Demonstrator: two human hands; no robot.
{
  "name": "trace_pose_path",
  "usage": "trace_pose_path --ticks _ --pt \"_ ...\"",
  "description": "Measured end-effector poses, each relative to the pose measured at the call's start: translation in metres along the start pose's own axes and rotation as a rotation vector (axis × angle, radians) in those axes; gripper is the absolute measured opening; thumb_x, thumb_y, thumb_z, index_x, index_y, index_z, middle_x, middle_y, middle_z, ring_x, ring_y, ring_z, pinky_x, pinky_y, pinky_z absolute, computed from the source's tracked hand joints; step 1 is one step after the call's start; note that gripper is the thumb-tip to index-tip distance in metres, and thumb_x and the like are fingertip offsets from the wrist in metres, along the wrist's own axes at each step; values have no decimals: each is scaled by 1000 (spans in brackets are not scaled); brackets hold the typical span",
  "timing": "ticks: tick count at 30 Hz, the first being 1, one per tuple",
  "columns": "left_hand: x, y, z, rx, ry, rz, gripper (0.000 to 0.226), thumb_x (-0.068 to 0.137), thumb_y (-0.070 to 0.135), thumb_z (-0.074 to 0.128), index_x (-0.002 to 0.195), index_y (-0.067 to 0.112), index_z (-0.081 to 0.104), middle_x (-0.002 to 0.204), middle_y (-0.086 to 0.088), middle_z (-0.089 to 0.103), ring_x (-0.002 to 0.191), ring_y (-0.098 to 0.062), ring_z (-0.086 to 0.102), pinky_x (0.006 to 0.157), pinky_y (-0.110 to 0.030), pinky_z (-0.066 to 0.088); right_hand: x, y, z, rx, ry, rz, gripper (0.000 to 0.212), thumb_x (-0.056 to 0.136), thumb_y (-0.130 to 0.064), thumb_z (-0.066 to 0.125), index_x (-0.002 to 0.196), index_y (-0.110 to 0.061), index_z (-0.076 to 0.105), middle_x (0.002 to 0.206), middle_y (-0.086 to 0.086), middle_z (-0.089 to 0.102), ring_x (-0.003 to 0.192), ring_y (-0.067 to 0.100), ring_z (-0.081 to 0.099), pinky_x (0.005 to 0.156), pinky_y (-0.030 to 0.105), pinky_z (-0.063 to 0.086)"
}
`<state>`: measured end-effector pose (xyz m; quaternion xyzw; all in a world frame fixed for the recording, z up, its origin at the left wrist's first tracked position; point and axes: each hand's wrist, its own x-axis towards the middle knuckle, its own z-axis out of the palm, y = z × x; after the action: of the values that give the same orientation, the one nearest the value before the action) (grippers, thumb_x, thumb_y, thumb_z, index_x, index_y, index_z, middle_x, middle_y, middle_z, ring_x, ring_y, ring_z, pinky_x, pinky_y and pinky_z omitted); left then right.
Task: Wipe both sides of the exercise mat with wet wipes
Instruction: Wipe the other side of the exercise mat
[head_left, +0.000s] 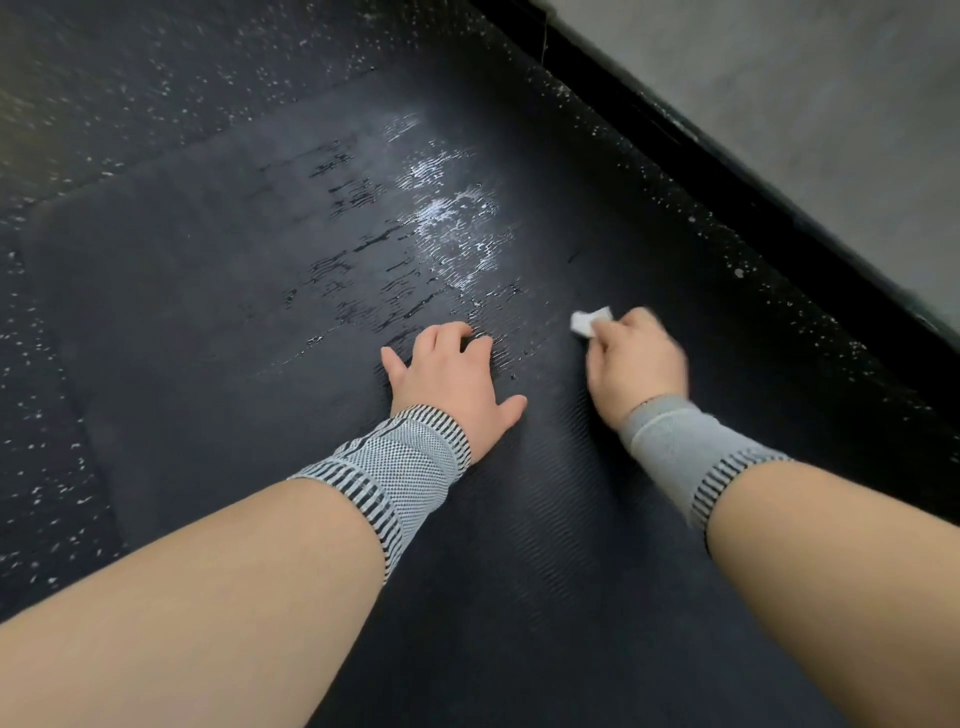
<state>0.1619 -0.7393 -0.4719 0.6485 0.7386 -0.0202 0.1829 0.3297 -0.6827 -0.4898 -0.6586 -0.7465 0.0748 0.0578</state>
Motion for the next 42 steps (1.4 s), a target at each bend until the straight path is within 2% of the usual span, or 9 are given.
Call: trace_pose_path --ticks 4,9,14,20,27,32,36,39,42 --pt "-4 -3 0 31 -43 24 80 85 66 54 150 29 28 157 5 22 146 -19 16 114 -68 11 -11 -2 -1 -42 -85 -375 20 92 -21 49 100 -9 63 95 12 52 81 35 55 65 40 48" --pt "-4 -11 0 57 -103 70 91 81 69 56 154 29 19 160 6 14 149 -15 8 113 -69 9 4 18 -6 -30 23 119 29 94 -25 44 111 -12 65 106 11 52 91 34 56 76 36 45" --pt "-6 -13 3 63 -138 90 98 80 68 57 155 26 11 163 7 3 150 -15 -3 114 -68 8 -33 -20 0 -10 -88 -402 19 91 -18 51 101 -9 63 91 13 53 78 36 56 64 40 48" --pt "-10 -26 0 73 -89 72 88 84 67 55 154 29 17 163 6 2 151 -19 -3 114 -67 8 -10 3 -2 -47 13 116 31 95 -28 41 111 -11 63 106 9 50 89 29 55 71 32 41" --pt "-25 -44 -5 58 -19 22 84 81 70 54 150 30 28 156 5 20 146 -19 14 115 -66 10 -49 -30 8 20 -70 -410 14 87 -13 55 96 -8 64 87 14 52 74 36 56 58 40 47" --pt "-33 -59 -6 127 -126 45 95 79 74 53 154 29 17 159 5 14 147 -18 12 113 -69 9 -24 -17 1 49 58 77 27 93 -24 45 116 -19 59 105 10 55 94 33 58 75 37 46" --pt "-34 -55 -6 144 -187 52 108 75 75 57 156 25 5 162 3 2 149 -19 3 112 -69 9 -61 -59 11 138 28 -255 22 86 -19 58 106 -20 66 83 10 57 70 34 59 58 36 49" --pt "-35 -57 -7 155 -220 60 114 73 74 60 156 24 1 162 4 -2 149 -18 0 112 -69 10 -65 -63 13 117 -54 -521 17 70 -12 75 85 -15 68 67 7 50 48 29 53 41 26 38" --pt "-34 -60 -8 164 -245 70 116 72 76 61 156 25 0 163 5 -3 150 -18 0 112 -69 10 -38 -37 5 -15 12 -287 14 83 -17 63 96 -18 69 84 10 53 67 33 58 54 30 41"
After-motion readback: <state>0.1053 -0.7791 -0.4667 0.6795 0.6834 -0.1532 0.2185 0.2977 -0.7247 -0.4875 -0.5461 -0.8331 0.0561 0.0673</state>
